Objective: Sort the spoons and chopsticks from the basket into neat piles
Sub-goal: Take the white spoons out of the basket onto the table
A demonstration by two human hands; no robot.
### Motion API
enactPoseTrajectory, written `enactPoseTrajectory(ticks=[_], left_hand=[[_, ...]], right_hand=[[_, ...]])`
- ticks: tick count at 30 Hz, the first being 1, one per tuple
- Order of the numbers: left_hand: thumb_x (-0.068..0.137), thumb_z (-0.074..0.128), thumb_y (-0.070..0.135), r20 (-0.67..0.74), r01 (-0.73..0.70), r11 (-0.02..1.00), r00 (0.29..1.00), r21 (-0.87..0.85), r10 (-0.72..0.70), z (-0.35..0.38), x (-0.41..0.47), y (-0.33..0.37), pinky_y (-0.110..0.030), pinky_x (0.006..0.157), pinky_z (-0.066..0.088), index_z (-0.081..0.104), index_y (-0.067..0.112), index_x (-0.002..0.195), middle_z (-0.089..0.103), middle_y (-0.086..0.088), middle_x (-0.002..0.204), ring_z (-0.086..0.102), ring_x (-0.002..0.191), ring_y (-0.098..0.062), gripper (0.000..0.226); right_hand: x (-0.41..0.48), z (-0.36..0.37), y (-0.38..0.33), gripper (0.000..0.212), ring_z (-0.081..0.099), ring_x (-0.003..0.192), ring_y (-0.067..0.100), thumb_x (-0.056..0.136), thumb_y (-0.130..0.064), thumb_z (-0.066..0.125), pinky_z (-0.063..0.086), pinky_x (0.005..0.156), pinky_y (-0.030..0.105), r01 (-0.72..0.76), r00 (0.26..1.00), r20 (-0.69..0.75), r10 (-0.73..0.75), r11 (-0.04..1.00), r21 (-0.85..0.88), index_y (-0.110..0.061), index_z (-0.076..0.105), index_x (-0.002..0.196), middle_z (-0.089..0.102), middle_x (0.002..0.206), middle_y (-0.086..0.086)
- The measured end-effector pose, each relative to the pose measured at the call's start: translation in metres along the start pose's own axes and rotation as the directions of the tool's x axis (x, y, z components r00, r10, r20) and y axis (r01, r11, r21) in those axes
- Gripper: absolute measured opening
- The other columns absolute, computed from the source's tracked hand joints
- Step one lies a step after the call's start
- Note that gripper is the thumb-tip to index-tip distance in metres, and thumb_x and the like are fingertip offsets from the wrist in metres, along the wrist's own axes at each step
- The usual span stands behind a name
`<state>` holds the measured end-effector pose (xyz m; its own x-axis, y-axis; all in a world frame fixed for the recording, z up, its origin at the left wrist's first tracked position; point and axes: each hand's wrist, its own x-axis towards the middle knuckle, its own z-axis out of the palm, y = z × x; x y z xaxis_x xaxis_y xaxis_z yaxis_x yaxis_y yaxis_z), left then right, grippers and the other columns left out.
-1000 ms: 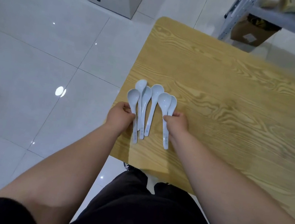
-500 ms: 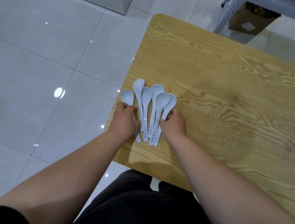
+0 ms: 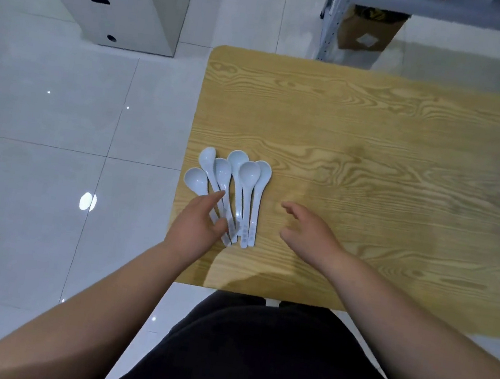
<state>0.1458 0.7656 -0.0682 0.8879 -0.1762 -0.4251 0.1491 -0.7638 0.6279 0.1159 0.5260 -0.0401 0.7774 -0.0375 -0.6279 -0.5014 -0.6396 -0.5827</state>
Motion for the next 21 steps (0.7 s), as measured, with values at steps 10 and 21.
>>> enactPoseTrajectory(ticks=[10, 21], left_hand=[[0.087, 0.065, 0.016, 0.311, -0.244, 0.952, 0.904, -0.187, 0.293, 0.053, -0.062, 0.081, -0.024, 0.09, 0.052, 0.065, 0.036, 0.106, 0.065, 0.013, 0.095, 0.065, 0.095, -0.008, 0.028], [0.093, 0.063, 0.008, 0.439, -0.347, 0.926, 0.817, -0.145, 0.375, 0.216, -0.149, 0.254, -0.015, 0.077, 0.05, 0.066, 0.024, 0.111, 0.067, 0.009, 0.11, 0.063, 0.1, -0.002, 0.024]], right_hand=[[-0.164, -0.038, 0.128, 0.021, 0.06, 0.096, -0.013, 0.097, -0.01, 0.062, 0.044, 0.076, 0.004, -0.045, 0.928, -0.316, 0.197, 0.901, 0.432, -0.029, 0.066, 0.106, 0.068, 0.107, -0.014], [-0.325, -0.081, 0.308, 0.019, 0.065, 0.088, -0.007, 0.095, -0.014, 0.065, 0.045, 0.074, 0.004, -0.003, 0.855, -0.424, 0.3, 0.819, 0.574, -0.032, 0.066, 0.103, 0.072, 0.103, -0.013]])
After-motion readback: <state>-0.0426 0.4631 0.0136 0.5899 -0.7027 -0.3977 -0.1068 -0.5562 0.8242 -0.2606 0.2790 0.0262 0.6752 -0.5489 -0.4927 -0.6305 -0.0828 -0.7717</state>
